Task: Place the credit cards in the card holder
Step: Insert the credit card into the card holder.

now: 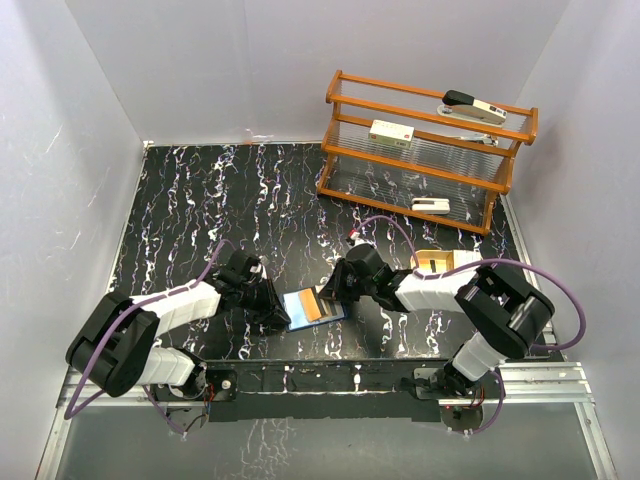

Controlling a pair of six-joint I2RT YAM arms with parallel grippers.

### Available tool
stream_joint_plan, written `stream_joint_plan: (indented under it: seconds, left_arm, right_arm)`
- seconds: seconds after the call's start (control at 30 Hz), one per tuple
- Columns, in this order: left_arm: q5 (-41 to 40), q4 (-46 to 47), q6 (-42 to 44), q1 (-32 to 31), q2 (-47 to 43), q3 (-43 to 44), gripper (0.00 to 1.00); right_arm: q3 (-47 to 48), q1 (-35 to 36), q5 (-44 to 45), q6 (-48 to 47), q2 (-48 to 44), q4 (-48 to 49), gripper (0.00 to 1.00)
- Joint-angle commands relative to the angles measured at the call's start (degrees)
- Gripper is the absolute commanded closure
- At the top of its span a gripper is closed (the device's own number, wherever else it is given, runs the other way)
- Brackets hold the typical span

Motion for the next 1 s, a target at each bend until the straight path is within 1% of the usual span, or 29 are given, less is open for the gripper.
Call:
stream_joint_plan:
  seconds: [0.0,0.13,0.3,0.43,0.57,0.73,0.97]
  left_arm:
    - [1.14,-0.05,-0.83,-0.1,-1.44,-1.6,0.95]
    - [1.83,1.24,-1.54,-0.11,-1.11,-1.99,0.95]
    - [1.73,1.8,-1.64,-0.1,-1.1,-2.22,0.95]
    - [1.6,1.82,-1.68,-0.1,-1.18,-2.06,0.94]
    - [0.84,0.64,-0.91,-0.11,-1.1,-0.98,0.91]
    - [0.13,-0.89,0.09,-0.06,-0.96,0.09,0.89]
    - [-0.33,-1.48,0.99,-0.07,-0.3,1.23,0.89]
  right_arm:
    - [-1.77,0.25,2.9,1.24,-2.23,1.97,1.0]
    - [-2.68,0.25,2.73,2.19,-2.3,3.91,1.0]
    - [-3.18,0.53,-0.8,2.46,0.21,6.16,1.0]
    - [-1.99,1.66,-1.29,1.99,1.47,5.51,0.94]
    - [-0.98,2.33,-1.2,1.93,1.65,4.77,0.85]
    - [0.19,3.35,-0.17,1.05,1.41,2.49,0.78]
    - [2.02,4.1,0.37,-1.15,1.04,-1.22,0.77]
